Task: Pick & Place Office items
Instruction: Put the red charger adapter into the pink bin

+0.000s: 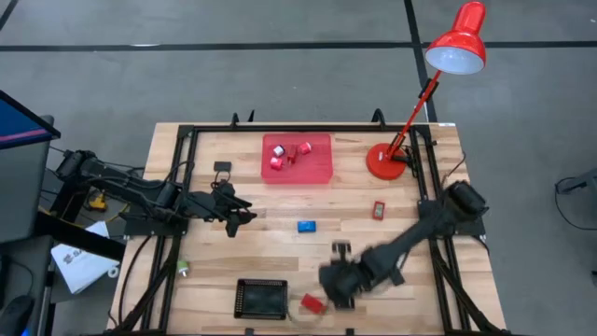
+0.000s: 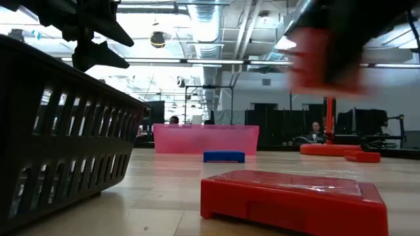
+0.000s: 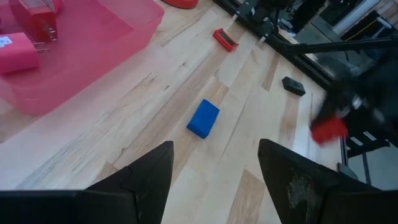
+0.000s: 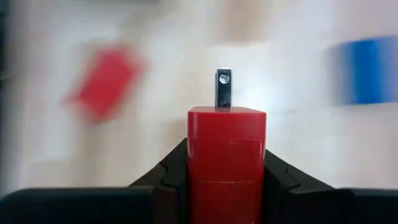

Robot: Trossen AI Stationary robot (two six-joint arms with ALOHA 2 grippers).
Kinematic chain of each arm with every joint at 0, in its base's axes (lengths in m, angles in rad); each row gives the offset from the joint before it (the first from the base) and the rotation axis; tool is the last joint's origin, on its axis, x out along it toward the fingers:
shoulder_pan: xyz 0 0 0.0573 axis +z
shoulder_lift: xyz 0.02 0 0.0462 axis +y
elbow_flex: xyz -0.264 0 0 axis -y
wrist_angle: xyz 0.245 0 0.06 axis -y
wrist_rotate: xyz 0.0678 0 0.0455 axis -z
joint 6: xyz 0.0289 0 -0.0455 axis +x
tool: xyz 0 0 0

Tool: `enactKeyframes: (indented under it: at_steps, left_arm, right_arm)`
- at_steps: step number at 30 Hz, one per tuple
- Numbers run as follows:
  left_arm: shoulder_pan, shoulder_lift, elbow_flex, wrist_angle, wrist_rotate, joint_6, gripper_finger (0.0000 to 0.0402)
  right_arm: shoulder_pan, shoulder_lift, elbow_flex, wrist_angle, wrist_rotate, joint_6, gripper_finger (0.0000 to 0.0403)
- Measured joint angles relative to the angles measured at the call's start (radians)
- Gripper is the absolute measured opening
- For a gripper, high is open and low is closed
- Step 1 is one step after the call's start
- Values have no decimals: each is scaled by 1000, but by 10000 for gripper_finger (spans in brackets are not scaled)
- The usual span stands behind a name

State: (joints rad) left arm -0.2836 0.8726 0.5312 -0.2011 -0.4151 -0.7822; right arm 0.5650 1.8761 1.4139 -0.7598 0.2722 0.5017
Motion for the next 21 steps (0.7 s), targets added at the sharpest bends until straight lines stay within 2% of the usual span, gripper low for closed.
enactKeyframes:
  at_steps: [4,8,11,14,18,21]
  left_arm:
    - [1,0,0,0,-7,0,231]
    - [1,0,0,1,-28,19,231]
    - [1,0,0,1,-49,15,231]
    - [1,0,0,2,-63,-10,231]
    - [1,0,0,26,-88,-14,231]
    - [7,0,0,47,-116,-15,231]
  right_arm:
    - [-168,-109,-1,-52,132,-154,102]
    - [-408,-174,-12,89,161,-280,102]
    - [-606,-189,-12,237,98,-279,102]
    - [-777,-180,-11,321,2,-197,102]
    - [-934,-123,17,266,-139,-65,102]
    - [-1001,-60,73,184,-206,48,102]
